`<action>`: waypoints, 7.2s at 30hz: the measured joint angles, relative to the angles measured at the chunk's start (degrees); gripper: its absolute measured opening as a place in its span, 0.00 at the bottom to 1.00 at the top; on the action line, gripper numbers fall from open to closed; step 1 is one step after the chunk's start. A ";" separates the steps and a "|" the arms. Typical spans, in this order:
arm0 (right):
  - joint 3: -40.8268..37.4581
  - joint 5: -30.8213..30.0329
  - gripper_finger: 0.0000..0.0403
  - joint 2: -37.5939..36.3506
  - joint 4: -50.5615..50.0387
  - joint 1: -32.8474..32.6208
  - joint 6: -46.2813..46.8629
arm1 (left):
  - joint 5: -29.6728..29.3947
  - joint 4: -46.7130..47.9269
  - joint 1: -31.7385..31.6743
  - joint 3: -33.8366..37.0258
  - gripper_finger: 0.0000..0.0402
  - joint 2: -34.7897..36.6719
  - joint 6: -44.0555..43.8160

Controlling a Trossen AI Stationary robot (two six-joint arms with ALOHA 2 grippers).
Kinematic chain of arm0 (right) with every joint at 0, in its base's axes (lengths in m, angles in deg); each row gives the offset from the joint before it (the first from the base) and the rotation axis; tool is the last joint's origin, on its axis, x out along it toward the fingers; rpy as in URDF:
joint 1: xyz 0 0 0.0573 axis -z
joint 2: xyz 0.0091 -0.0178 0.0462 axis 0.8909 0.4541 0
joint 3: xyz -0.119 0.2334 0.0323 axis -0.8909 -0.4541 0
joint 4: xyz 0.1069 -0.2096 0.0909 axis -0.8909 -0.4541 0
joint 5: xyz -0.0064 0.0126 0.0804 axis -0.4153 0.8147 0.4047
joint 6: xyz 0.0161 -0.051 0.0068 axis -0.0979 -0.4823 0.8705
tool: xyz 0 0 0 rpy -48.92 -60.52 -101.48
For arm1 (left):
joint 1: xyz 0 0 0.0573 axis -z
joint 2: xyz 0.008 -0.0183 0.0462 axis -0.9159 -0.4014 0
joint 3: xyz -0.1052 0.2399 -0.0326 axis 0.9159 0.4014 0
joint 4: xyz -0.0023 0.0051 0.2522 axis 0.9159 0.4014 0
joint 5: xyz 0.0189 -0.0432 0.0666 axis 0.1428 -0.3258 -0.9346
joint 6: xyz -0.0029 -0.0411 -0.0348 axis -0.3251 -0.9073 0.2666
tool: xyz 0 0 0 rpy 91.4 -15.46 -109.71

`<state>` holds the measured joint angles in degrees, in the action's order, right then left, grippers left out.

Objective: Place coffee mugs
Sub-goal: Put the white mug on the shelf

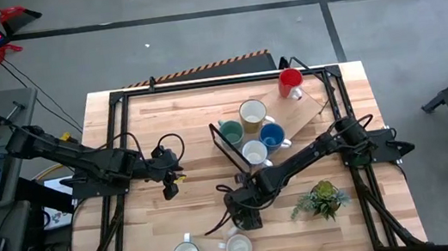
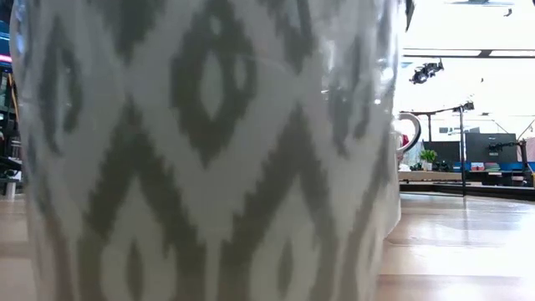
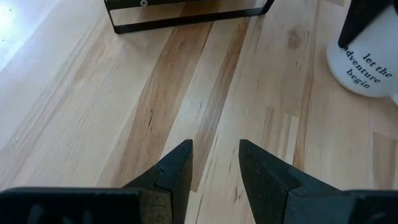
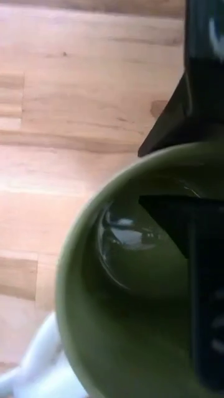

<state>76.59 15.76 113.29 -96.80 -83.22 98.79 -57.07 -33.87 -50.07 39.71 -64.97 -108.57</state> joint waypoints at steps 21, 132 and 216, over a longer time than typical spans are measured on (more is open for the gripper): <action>3.64 -6.32 0.00 0.11 5.37 0.16 0.03 | -1.64 0.09 0.01 0.00 0.30 0.00 0.00; -35.34 -23.18 0.08 -39.54 -24.66 39.78 51.84 | 2.48 -0.44 -0.12 0.00 0.30 0.02 5.43; -31.36 -17.19 0.17 -39.50 -34.05 32.28 56.81 | 2.62 -0.44 -0.12 0.00 0.30 0.02 7.52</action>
<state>45.23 -1.43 73.80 -130.85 -50.94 155.60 -54.44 -34.31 -50.19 39.71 -64.94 -101.05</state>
